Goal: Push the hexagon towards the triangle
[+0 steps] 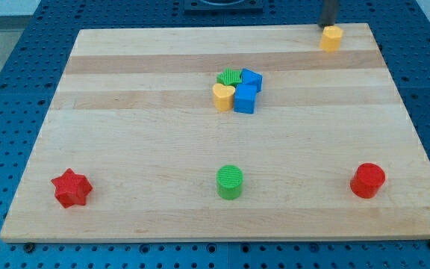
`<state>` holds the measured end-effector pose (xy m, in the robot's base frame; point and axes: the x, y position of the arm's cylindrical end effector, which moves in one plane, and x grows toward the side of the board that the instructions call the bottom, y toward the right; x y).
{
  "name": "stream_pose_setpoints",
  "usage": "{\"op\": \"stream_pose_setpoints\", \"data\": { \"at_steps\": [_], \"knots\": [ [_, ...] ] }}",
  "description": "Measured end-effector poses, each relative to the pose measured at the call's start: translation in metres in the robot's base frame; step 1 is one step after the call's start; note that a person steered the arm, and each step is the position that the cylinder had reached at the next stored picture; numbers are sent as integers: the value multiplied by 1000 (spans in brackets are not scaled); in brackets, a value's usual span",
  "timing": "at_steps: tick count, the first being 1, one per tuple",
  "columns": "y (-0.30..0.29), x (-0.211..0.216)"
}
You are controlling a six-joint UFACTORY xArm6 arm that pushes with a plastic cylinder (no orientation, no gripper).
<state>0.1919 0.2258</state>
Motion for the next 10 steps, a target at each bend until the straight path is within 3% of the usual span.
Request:
{"op": "stream_pose_setpoints", "data": {
  "at_steps": [6, 10],
  "knots": [
    [-16, 72],
    [-58, 70]
  ]
}}
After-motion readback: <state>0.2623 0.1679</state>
